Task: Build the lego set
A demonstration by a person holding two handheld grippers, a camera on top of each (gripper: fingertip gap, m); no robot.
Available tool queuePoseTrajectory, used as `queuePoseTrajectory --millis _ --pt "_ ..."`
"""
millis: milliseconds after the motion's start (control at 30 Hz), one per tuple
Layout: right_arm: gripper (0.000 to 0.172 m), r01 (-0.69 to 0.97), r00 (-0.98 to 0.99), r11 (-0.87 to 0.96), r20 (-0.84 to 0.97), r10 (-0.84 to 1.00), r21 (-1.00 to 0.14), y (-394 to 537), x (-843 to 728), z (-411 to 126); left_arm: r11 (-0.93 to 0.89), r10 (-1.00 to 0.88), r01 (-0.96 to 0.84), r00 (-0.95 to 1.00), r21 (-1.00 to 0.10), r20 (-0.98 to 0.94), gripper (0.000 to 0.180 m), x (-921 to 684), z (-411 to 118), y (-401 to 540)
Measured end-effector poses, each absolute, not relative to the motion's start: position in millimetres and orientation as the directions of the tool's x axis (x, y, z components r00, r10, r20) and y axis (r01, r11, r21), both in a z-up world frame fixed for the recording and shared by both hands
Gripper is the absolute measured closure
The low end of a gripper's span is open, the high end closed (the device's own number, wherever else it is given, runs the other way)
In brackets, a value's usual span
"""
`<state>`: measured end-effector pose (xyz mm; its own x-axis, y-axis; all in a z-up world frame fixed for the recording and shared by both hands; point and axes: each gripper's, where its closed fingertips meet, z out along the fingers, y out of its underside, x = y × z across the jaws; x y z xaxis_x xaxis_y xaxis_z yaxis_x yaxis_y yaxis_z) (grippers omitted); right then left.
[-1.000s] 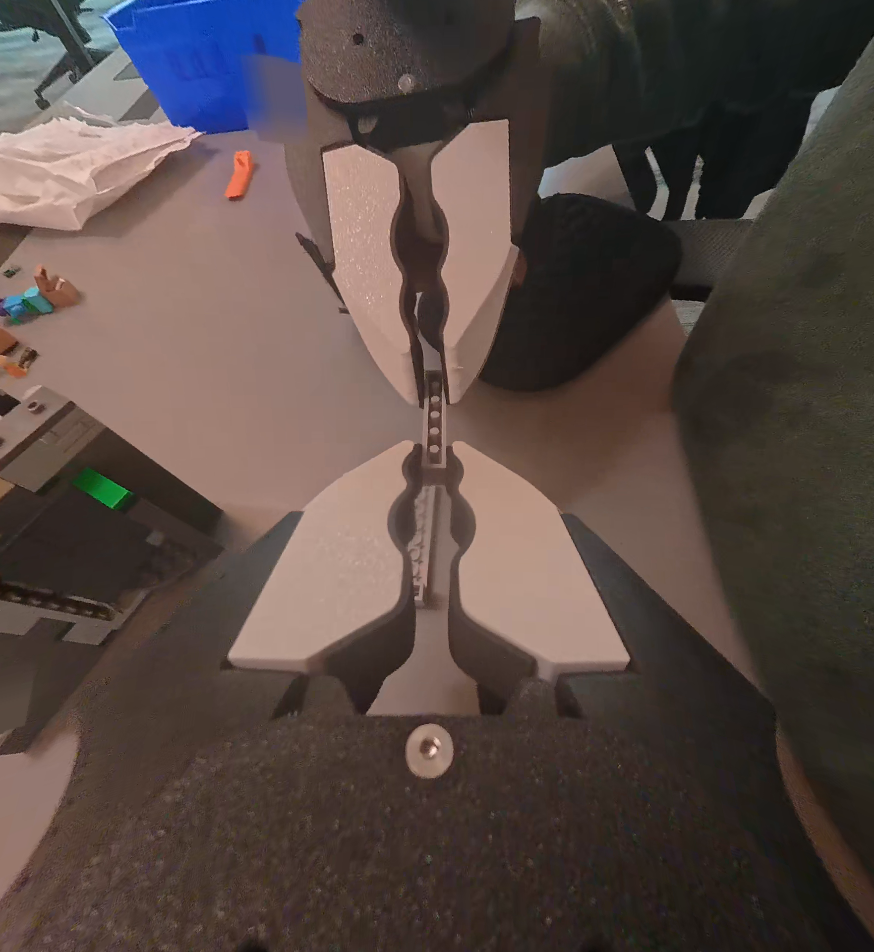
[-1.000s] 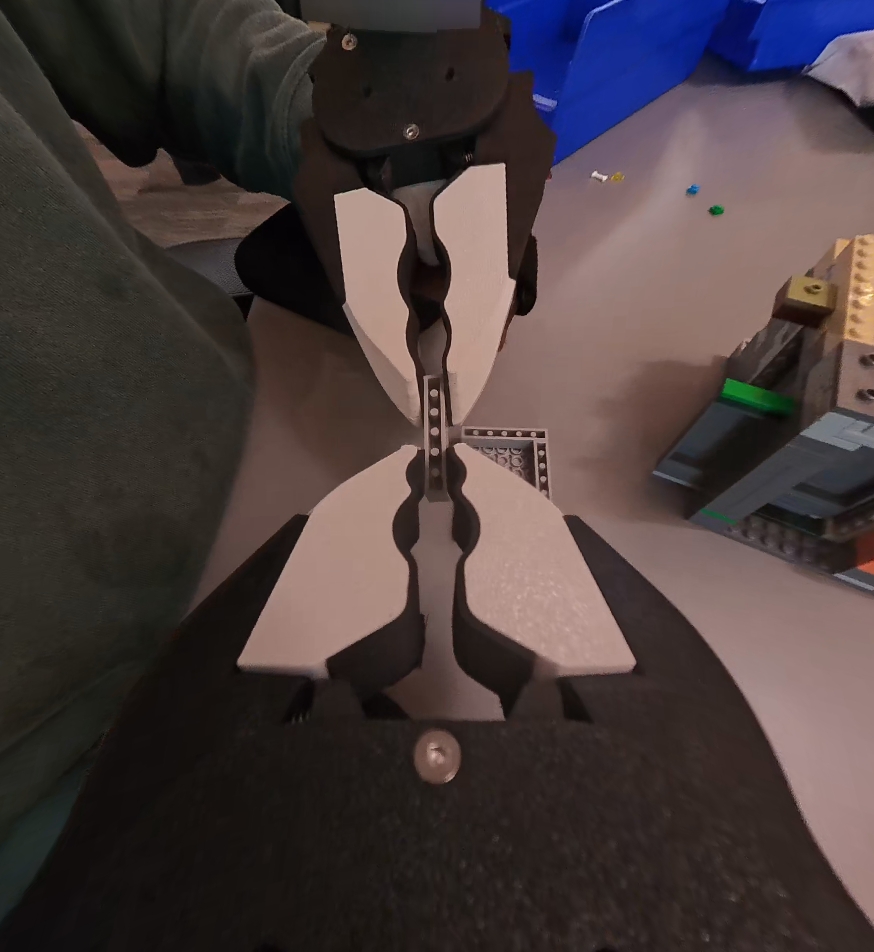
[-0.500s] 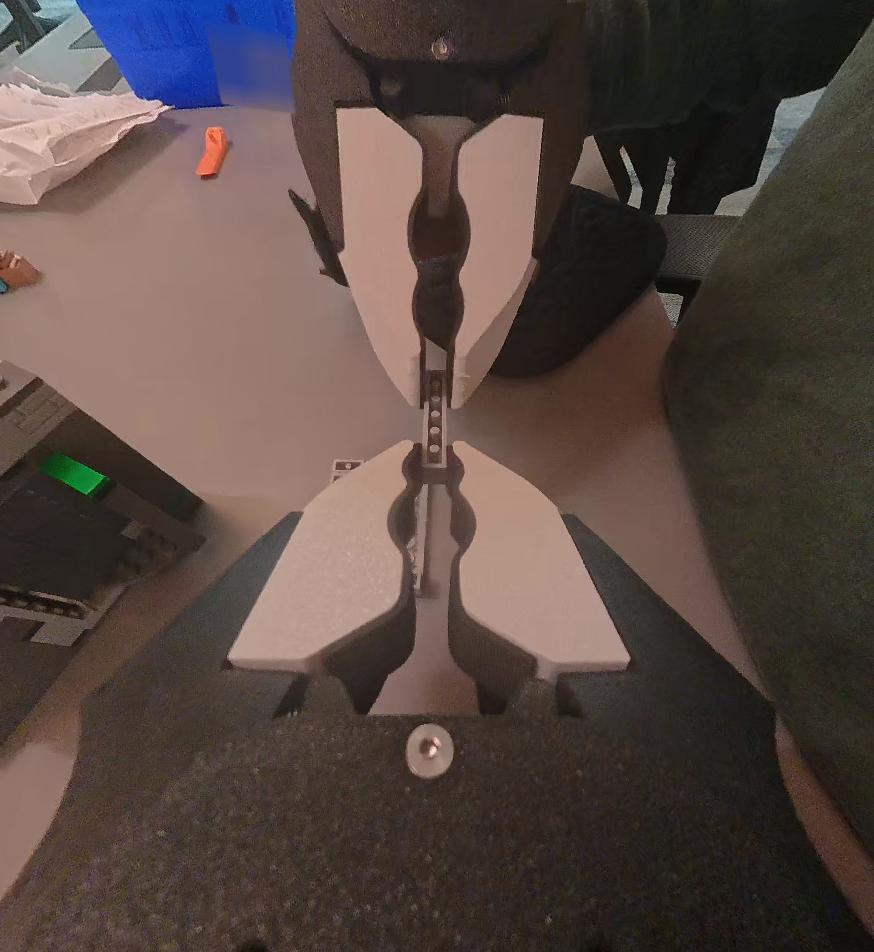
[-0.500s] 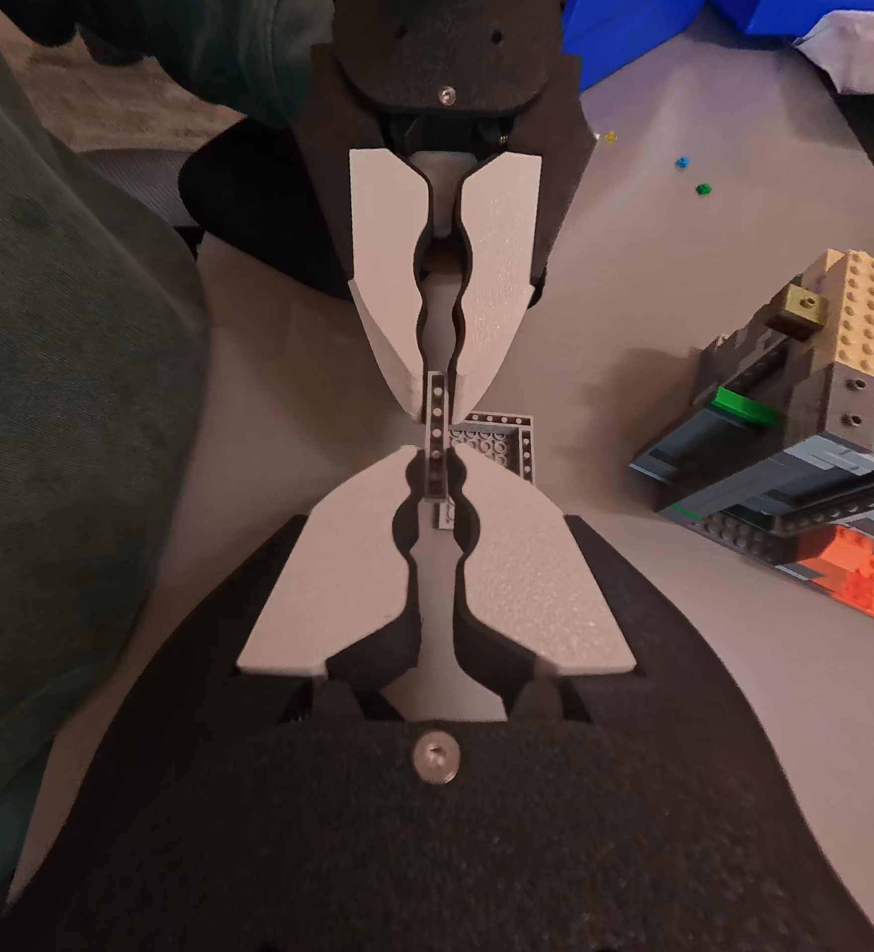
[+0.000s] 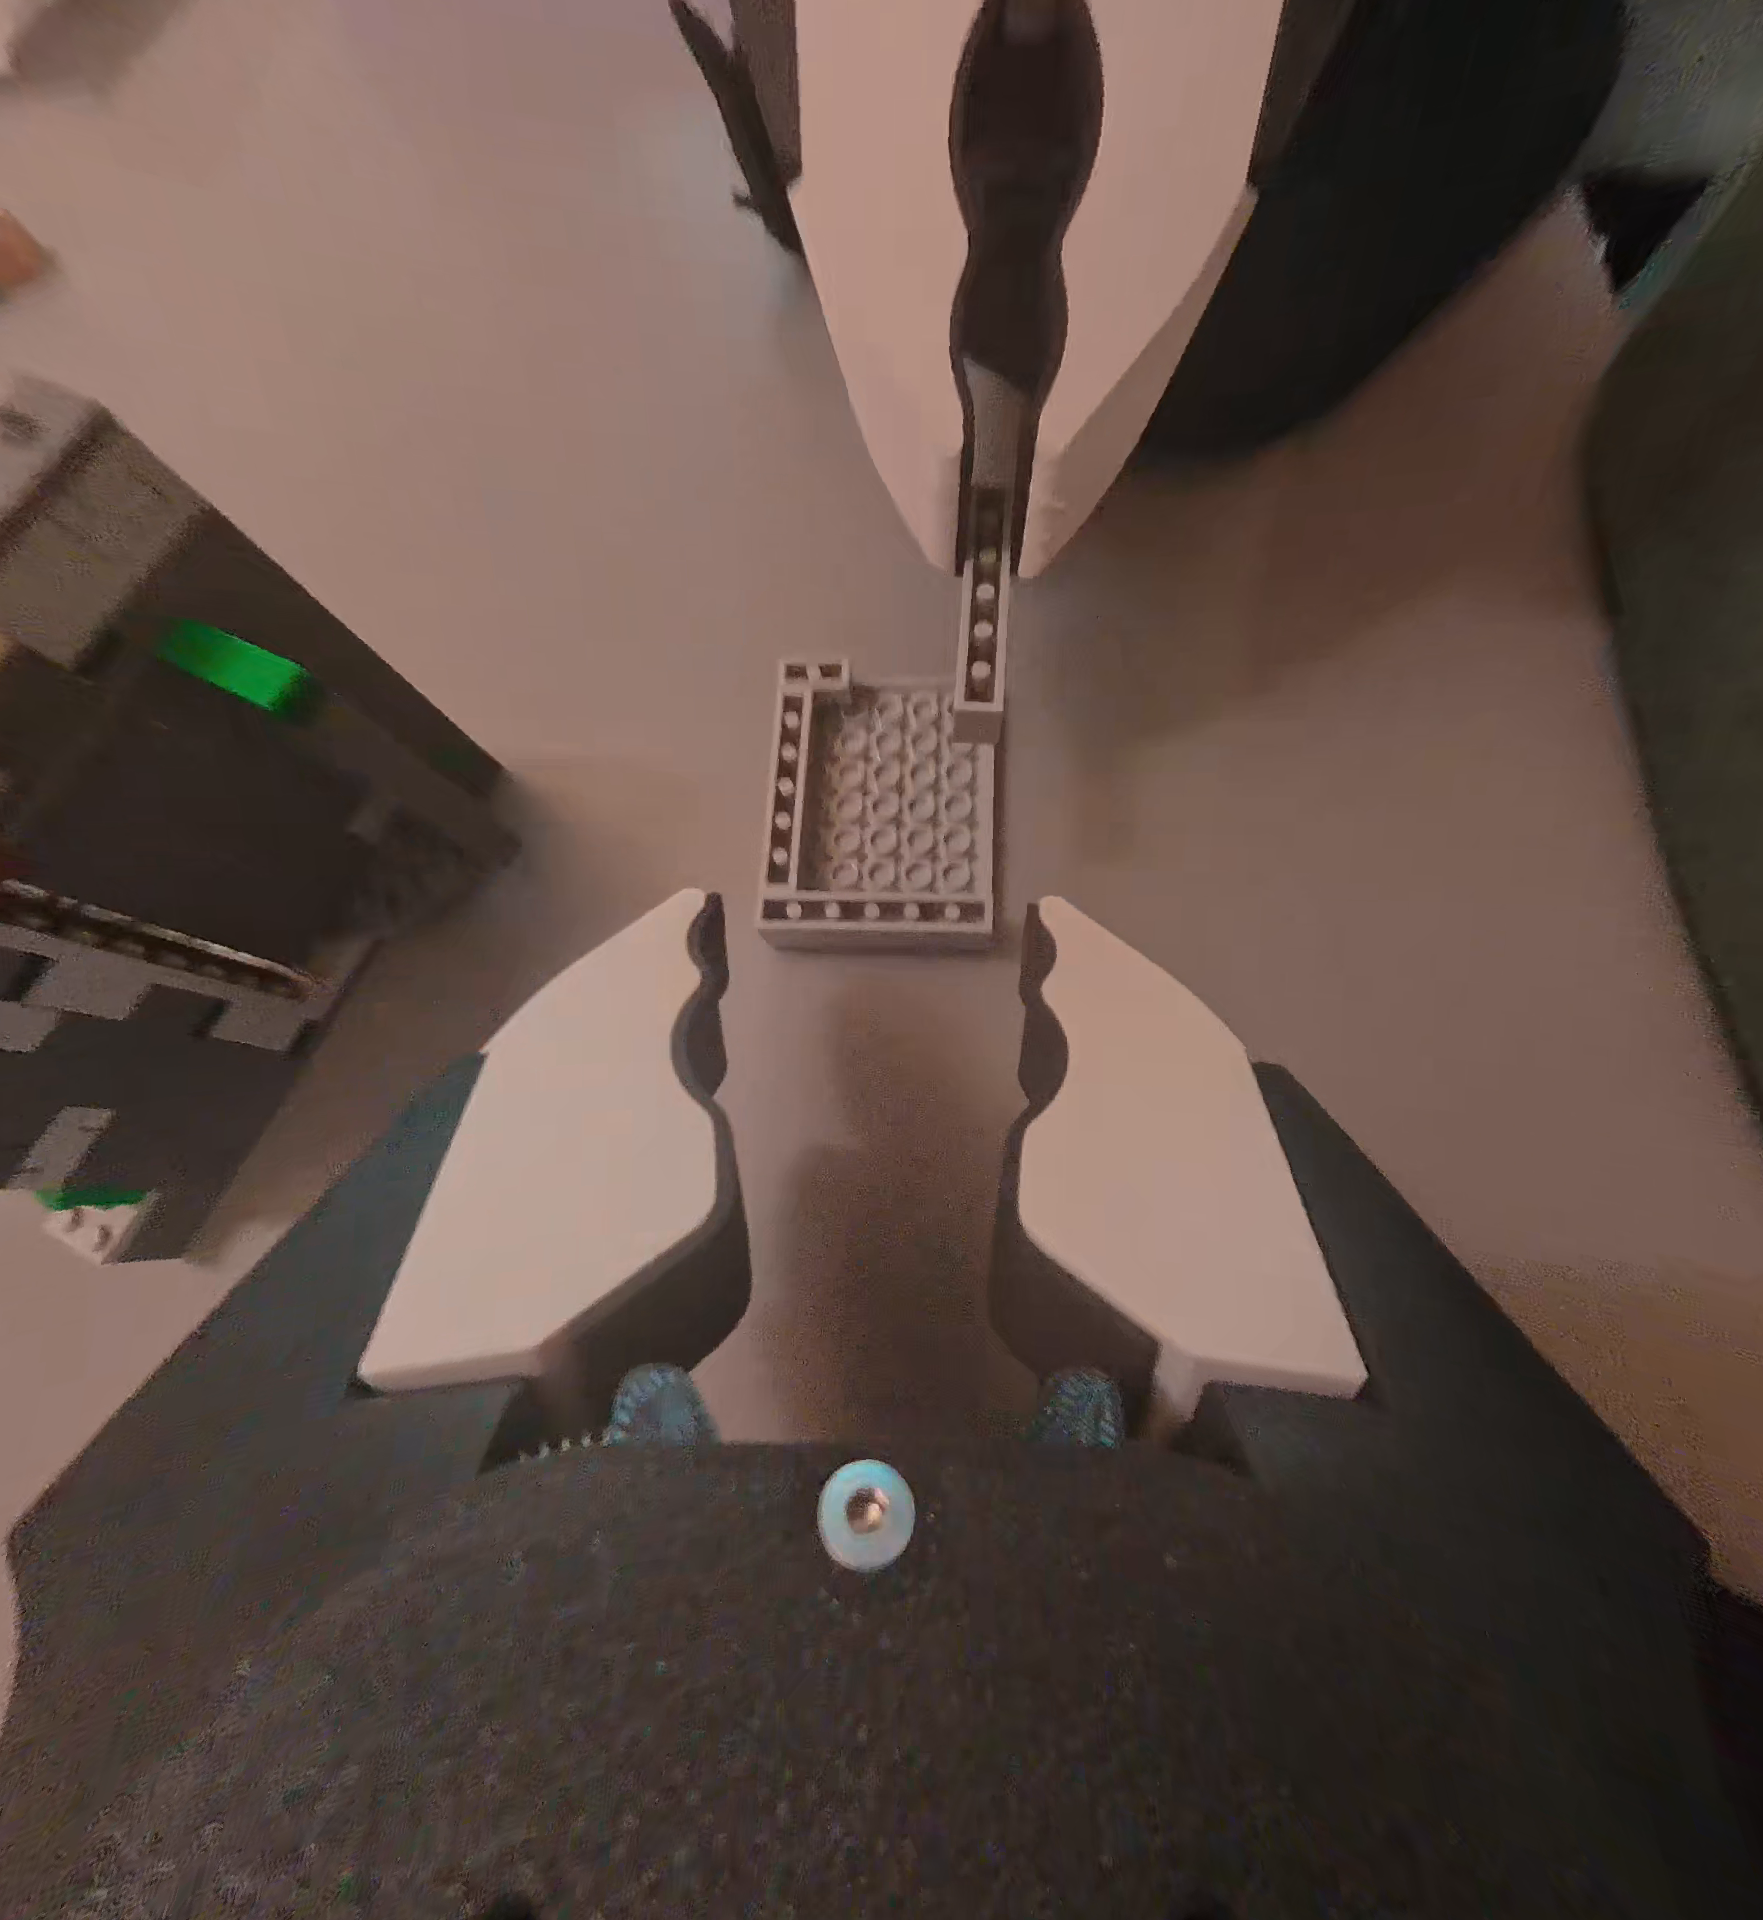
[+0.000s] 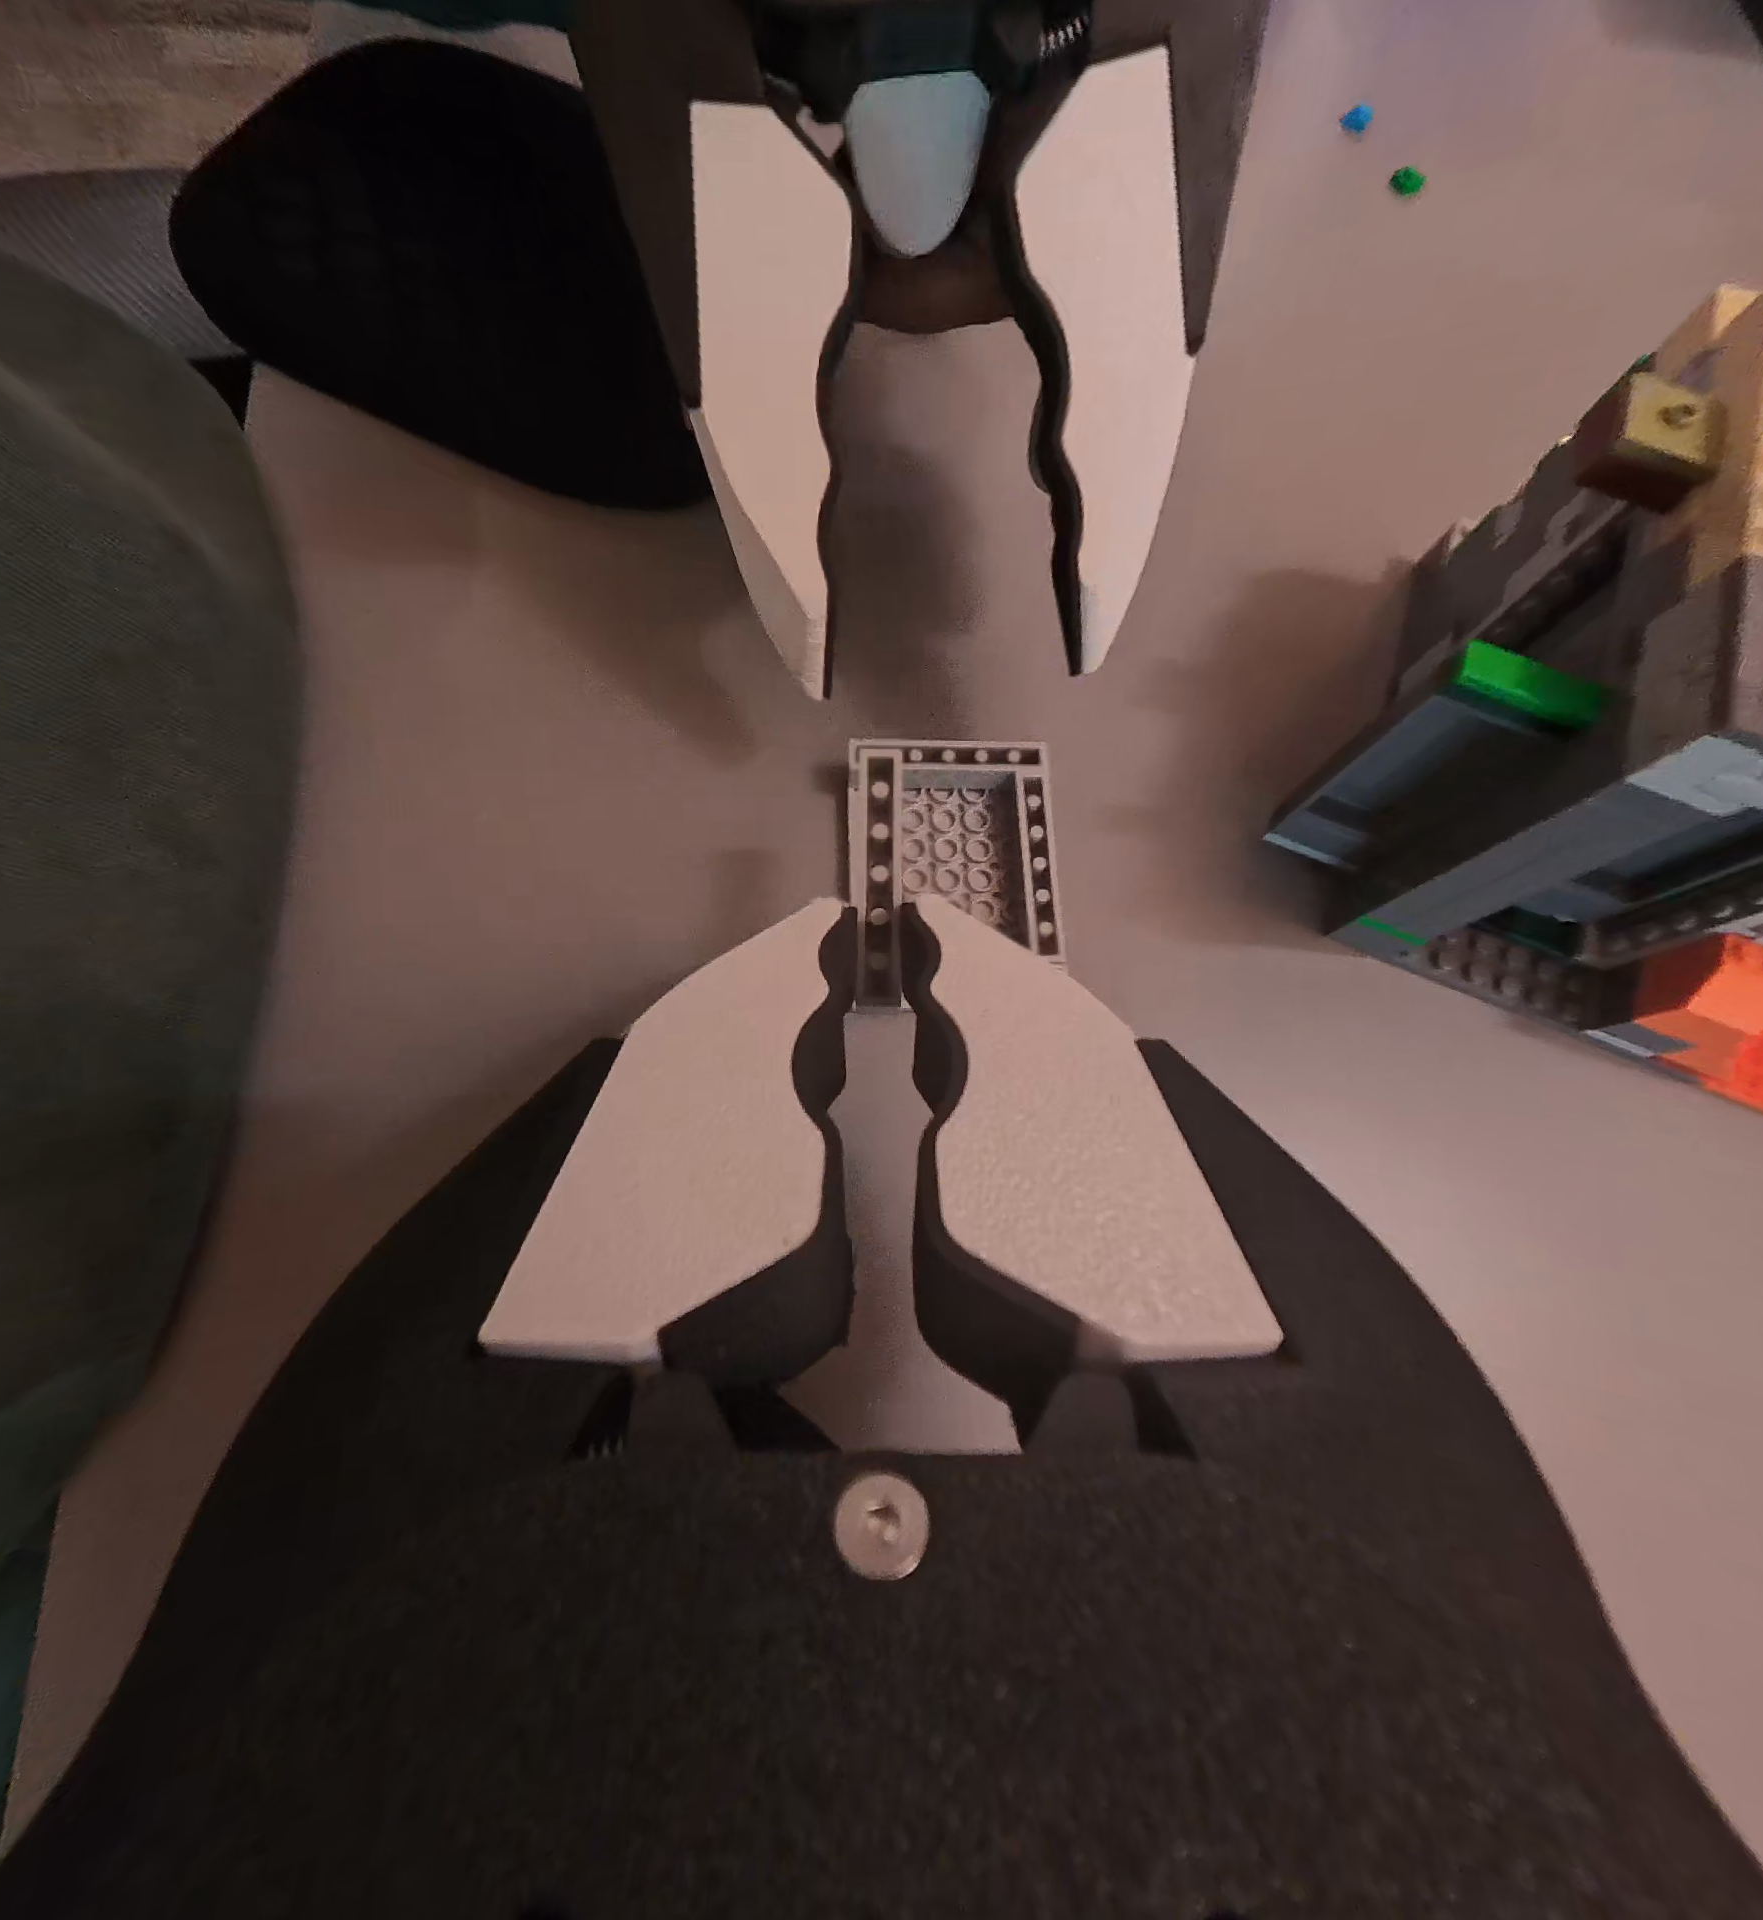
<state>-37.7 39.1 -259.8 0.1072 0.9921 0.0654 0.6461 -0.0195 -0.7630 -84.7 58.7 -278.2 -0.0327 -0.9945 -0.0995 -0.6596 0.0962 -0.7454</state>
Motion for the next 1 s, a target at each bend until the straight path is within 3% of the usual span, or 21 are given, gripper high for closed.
queuePoseTrajectory --millis 300,1000 --pt "0.164 0.710 0.080 -0.011 0.065 0.995 -0.704 38.3 -50.0 -288.4 0.119 -0.993 -0.727 -0.084 -0.676 -0.084 0.127 -77.0 -304.4 61.6" --pt "0.163 0.749 0.032 0.013 0.057 0.998 -0.663 37.4 -52.6 -297.7 0.101 -0.994 -0.711 -0.048 -0.696 -0.095 0.129 -74.8 -304.4 58.0"
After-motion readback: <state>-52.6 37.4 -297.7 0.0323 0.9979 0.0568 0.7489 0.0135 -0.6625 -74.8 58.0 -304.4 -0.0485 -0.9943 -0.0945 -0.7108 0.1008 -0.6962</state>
